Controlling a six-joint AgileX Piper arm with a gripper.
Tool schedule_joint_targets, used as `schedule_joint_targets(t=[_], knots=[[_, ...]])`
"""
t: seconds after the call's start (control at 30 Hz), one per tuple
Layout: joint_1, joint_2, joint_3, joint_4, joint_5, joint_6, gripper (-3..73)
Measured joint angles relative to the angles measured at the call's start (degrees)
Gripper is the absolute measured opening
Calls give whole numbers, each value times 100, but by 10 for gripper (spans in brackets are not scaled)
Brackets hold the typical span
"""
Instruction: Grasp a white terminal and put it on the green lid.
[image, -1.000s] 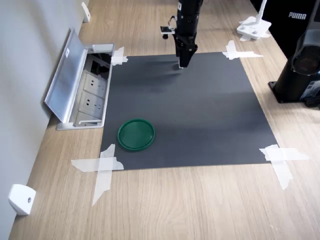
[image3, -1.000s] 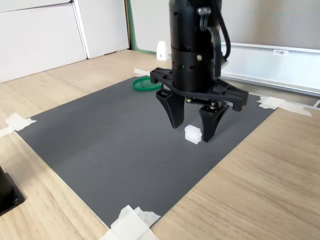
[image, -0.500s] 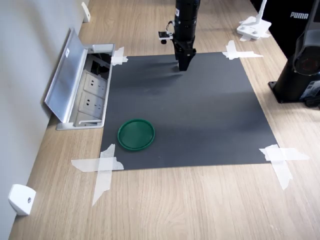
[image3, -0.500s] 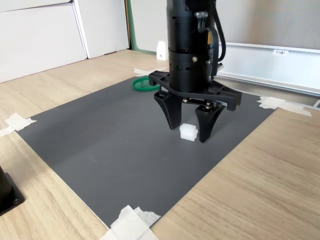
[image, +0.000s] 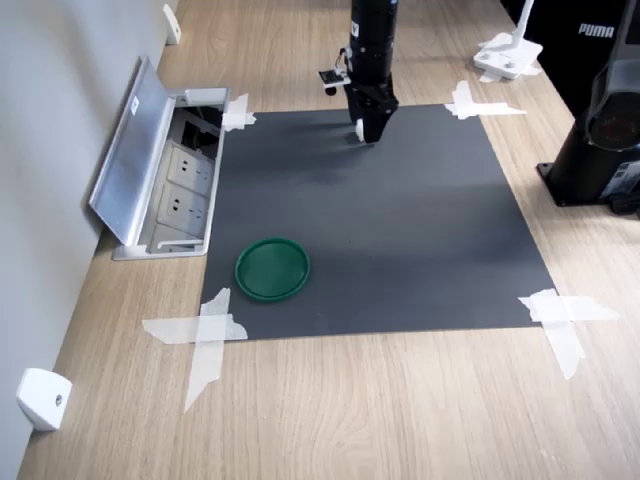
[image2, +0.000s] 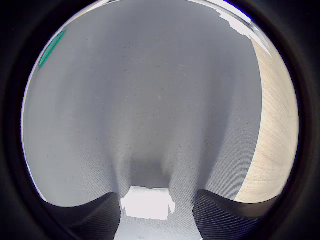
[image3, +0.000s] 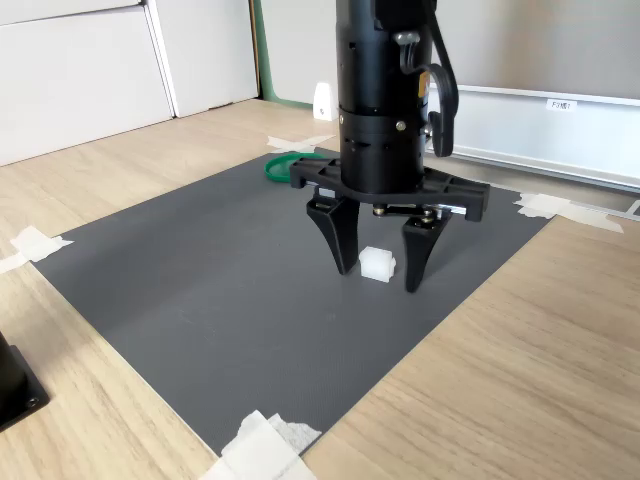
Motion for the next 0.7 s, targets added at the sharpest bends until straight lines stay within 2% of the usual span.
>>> schedule_joint_targets(t=[0.13,0.23,0.37,0.5,0.7], knots=[[0,11,0,7,0,-181,600],[0,56,0,36,0,-231,556],[0,63,0,63,-6,-248,460],[0,63,0,85,-1,-287,327],[0,63,0,105,34,-447,315]])
